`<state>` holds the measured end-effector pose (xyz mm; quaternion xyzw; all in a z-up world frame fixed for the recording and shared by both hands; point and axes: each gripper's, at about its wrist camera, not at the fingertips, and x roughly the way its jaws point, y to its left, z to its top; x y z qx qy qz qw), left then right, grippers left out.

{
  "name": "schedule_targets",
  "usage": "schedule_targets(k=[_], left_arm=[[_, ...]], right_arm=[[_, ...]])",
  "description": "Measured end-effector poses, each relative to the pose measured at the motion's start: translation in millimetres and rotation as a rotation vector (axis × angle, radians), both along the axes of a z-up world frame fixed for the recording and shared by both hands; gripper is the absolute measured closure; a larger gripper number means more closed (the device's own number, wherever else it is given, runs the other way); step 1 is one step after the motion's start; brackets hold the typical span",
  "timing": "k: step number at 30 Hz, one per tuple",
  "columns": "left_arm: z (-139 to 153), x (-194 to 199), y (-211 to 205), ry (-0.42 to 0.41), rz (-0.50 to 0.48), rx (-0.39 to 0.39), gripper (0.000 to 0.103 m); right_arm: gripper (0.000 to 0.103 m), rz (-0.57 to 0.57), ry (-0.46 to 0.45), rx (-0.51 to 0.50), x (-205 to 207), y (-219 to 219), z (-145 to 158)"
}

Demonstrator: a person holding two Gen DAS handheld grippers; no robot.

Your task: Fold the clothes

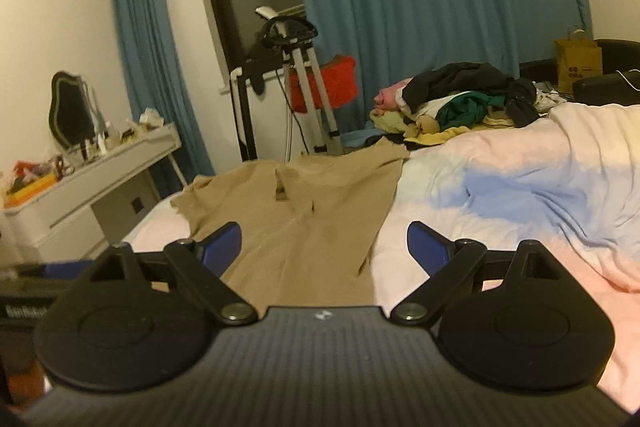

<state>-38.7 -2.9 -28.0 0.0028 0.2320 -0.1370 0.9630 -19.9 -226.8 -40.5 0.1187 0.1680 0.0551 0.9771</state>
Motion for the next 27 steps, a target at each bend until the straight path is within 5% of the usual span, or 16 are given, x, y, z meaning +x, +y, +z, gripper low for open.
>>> schedule_targets(k=[5, 11, 15, 21, 27], left_arm=[[8.3, 12.5, 21.4, -0.028, 0.03, 0.01, 0.0], [10.3, 25.1, 73.3, -0.041, 0.088, -0.03, 0.0], [-6.6, 42.5, 107.9, 0.008, 0.171, -0.16, 0.0], [-32.7, 79.2, 145.1, 0.067, 0.292, -0.251, 0.001], [-53.4, 98.2, 177.4, 0.053, 0.451, -0.341, 0.002]], right_arm=[[0.012, 0.04, 0.065, -0.033, 22.8, 5.3, -4.7], [0.015, 0.167, 0.132, -0.18, 101.8, 53.9, -9.5], [0.022, 0.27, 0.165, -0.232, 180.1, 115.7, -12.7], [0.024, 0.413, 0.182, -0.285, 296.2, 232.5, -27.4], [0.03, 0.453, 0.16, -0.526, 367.2, 328.5, -57.6]])
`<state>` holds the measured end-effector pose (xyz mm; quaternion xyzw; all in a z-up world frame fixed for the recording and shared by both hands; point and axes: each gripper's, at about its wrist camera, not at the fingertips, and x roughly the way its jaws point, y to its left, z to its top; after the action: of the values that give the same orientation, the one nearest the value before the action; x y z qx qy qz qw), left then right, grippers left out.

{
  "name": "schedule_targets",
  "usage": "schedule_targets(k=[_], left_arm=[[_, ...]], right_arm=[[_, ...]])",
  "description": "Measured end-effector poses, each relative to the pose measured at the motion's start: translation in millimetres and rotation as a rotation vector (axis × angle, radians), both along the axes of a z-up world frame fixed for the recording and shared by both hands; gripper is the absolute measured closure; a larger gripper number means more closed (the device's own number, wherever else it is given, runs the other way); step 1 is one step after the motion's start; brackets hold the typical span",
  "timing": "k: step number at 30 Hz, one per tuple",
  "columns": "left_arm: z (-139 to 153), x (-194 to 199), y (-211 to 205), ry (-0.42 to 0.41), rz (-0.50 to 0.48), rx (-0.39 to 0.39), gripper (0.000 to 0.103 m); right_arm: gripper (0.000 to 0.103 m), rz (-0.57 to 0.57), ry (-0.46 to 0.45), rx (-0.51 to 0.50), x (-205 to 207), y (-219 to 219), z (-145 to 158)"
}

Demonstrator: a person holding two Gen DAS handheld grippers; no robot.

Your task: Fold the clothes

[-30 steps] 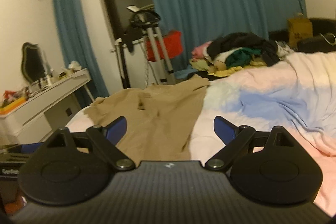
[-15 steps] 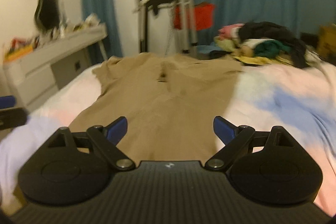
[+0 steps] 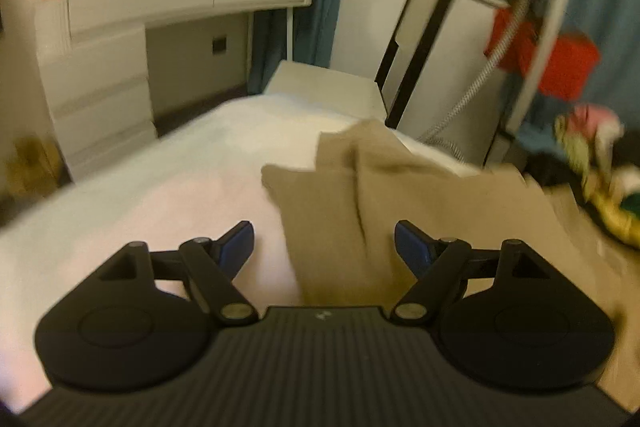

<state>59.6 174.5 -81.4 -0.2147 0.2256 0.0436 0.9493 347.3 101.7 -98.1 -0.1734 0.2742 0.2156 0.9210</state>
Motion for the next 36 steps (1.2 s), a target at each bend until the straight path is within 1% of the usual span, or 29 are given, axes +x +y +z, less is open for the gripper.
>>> schedule_targets(k=[1, 2, 3, 5, 8, 10, 12, 14, 16, 18, 20, 23, 25, 28, 29, 30, 31, 32, 33, 36], left_arm=[[-1.1, 2.1, 3.2, -0.007, 0.01, -0.013, 0.002], [-1.5, 3.2, 4.7, -0.013, 0.019, -0.015, 0.002], [-1.6, 3.7, 5.5, -0.017, 0.024, -0.013, 0.002], [-0.2, 2.1, 4.0, -0.025, 0.023, -0.01, 0.002], [2.7, -1.4, 4.2, -0.042, 0.012, -0.015, 0.002], [7.0, -4.2, 1.4, -0.059, -0.004, -0.012, 0.002], [9.4, -6.9, -3.6, -0.064, -0.037, -0.011, 0.002], [9.1, -10.9, -13.0, -0.057, -0.081, -0.037, 0.002], [7.4, -14.4, -19.9, -0.06, -0.12, -0.061, 0.002], [7.3, -16.1, -27.5, -0.06, -0.146, -0.066, 0.002], [6.1, -17.6, -35.7, -0.066, -0.17, -0.06, 0.002], [1.9, -17.8, -47.0, -0.068, -0.191, -0.028, 0.002], [-1.9, -14.4, -55.4, -0.058, -0.201, 0.003, 0.002], [-7.5, -6.1, -68.8, -0.042, -0.215, 0.053, 0.002], [-9.7, -2.7, -72.6, -0.038, -0.222, 0.063, 0.002], [-11.2, 0.8, -76.4, -0.034, -0.229, 0.073, 0.002], [-12.7, 4.4, -80.2, -0.03, -0.236, 0.084, 0.002], [-13.4, 8.1, -82.6, -0.027, -0.242, 0.092, 0.002], [-13.9, 11.9, -84.8, -0.024, -0.248, 0.1, 0.002], [-16.6, 13.8, -92.5, -0.024, -0.267, 0.118, 0.002]], right_arm=[[0.032, -0.014, -0.006, -0.018, 7.9, 7.8, -3.2], [0.041, -0.035, -0.009, -0.026, 14.3, 10.8, -4.3], [0.065, -0.061, -0.008, -0.028, 19.9, 10.7, -4.1], [0.085, -0.105, -0.009, -0.023, 28.7, 7.7, -0.9], [0.087, -0.126, -0.041, 0.025, 27.3, -13.7, 17.7], [0.087, -0.143, -0.085, 0.097, 18.7, -41.8, 36.5], [0.087, -0.177, -0.136, 0.189, 8.7, -78.8, 56.8], [0.087, -0.222, -0.188, 0.28, -1.6, -119.5, 74.7], [0.087, -0.286, -0.236, 0.356, -11.3, -164.0, 84.6], [0.088, -0.376, -0.252, 0.419, -18.8, -209.5, 79.9], [0.088, -0.464, -0.238, 0.468, -22.0, -249.7, 66.0], [0.088, -0.556, -0.182, 0.487, -19.7, -294.0, 30.8], [0.087, -0.595, -0.14, 0.496, -14.4, -311.3, 5.8], [0.085, -0.624, -0.076, 0.517, -7.6, -330.1, -24.2], [0.079, -0.62, -0.052, 0.534, -5.8, -334.0, -29.0], [0.064, -0.614, -0.031, 0.548, -3.9, -334.3, -31.1], [0.054, -0.597, -0.017, 0.553, -3.3, -332.5, -29.8], [0.03, -0.576, -0.006, 0.555, -3.4, -330.5, -27.0], [0.016, -0.559, -0.013, 0.55, -6.6, -328.3, -21.6], [0.017, -0.5, -0.045, 0.522, -29.3, -320.7, 1.7]])
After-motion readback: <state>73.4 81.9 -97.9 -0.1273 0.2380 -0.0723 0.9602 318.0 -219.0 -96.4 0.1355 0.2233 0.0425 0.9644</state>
